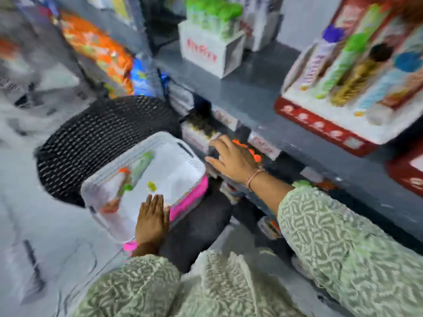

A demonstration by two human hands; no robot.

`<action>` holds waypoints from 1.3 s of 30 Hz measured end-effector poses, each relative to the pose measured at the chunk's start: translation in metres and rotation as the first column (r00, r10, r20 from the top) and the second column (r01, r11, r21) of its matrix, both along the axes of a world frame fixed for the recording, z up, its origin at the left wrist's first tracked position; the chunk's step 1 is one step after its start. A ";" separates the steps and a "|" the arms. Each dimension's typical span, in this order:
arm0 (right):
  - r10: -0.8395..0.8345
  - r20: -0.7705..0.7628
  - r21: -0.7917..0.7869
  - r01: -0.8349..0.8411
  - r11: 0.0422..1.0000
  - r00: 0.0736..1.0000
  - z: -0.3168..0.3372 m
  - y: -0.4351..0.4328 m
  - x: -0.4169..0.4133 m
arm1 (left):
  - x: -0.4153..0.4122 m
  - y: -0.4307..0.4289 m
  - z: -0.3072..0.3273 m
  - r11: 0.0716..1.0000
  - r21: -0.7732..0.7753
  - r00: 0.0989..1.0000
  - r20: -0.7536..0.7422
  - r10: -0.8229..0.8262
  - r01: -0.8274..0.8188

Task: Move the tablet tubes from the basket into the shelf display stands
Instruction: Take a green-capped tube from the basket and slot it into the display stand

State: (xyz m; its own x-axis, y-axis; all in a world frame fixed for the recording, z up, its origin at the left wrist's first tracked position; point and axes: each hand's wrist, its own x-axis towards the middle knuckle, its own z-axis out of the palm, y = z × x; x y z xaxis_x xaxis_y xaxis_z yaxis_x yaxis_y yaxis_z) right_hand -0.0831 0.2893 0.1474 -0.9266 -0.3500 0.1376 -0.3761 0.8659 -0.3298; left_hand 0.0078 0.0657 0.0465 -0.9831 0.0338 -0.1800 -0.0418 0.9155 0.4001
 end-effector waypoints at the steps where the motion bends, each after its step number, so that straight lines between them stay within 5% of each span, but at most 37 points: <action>1: 0.039 0.096 0.038 -0.043 0.998 0.995 -0.012 -0.015 -0.007 | 0.005 -0.012 -0.006 0.998 -0.004 0.998 0.019 0.058 -0.058; 6: 0.141 0.449 0.054 -0.184 0.981 0.882 -0.071 -0.095 -0.050 | 0.009 -0.045 -0.034 0.987 -0.029 0.982 0.100 0.160 -0.158; 10: -0.029 0.708 -0.201 0.240 0.950 0.706 -0.111 -0.160 -0.078 | 0.009 -0.049 -0.053 0.990 -0.059 0.971 0.192 0.140 -0.131; 16: -0.143 0.881 -0.186 0.609 0.771 0.450 -0.170 -0.240 -0.112 | 0.009 -0.050 -0.067 0.990 -0.068 0.979 0.151 0.136 -0.127; 22: -0.197 0.893 -0.202 0.752 0.627 0.404 -0.195 -0.262 -0.124 | 0.011 -0.052 -0.073 0.991 -0.107 0.989 0.111 0.096 -0.084; 25: -0.154 0.919 -0.255 0.845 0.471 0.364 -0.187 -0.257 -0.119 | 0.010 -0.052 -0.070 0.989 -0.115 0.988 0.111 0.106 -0.093; 28: 0.107 0.947 -0.316 0.940 0.127 0.304 -0.171 -0.238 -0.106 | 0.008 -0.051 -0.065 0.988 -0.103 0.978 0.161 0.132 -0.116; 30: 0.267 0.911 -0.303 0.950 -0.080 0.313 -0.161 -0.217 -0.097 | 0.006 -0.049 -0.058 0.986 -0.091 0.968 0.194 0.158 -0.143; 32: 0.365 0.866 -0.292 0.938 -0.185 0.341 -0.147 -0.193 -0.086 | 0.006 -0.049 -0.053 0.984 -0.077 0.963 0.210 0.172 -0.159; 36: 0.397 0.806 -0.398 0.899 -0.184 0.439 -0.098 -0.139 -0.063 | 0.005 -0.037 -0.042 0.991 -0.022 0.984 0.117 0.131 -0.129; 39: 0.227 0.762 -0.597 0.793 -0.119 0.607 -0.051 -0.089 -0.042 | -0.013 -0.001 -0.016 0.999 0.032 0.999 0.047 0.018 -0.019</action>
State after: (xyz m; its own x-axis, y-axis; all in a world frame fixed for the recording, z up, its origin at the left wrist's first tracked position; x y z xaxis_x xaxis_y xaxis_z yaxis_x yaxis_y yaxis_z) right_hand -0.1255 0.2008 0.0963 -0.8463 -0.0362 -0.5314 0.4738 -0.5070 -0.7200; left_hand -0.0049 0.0651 0.0306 -0.9742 0.0223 -0.2248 -0.0780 0.9008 0.4271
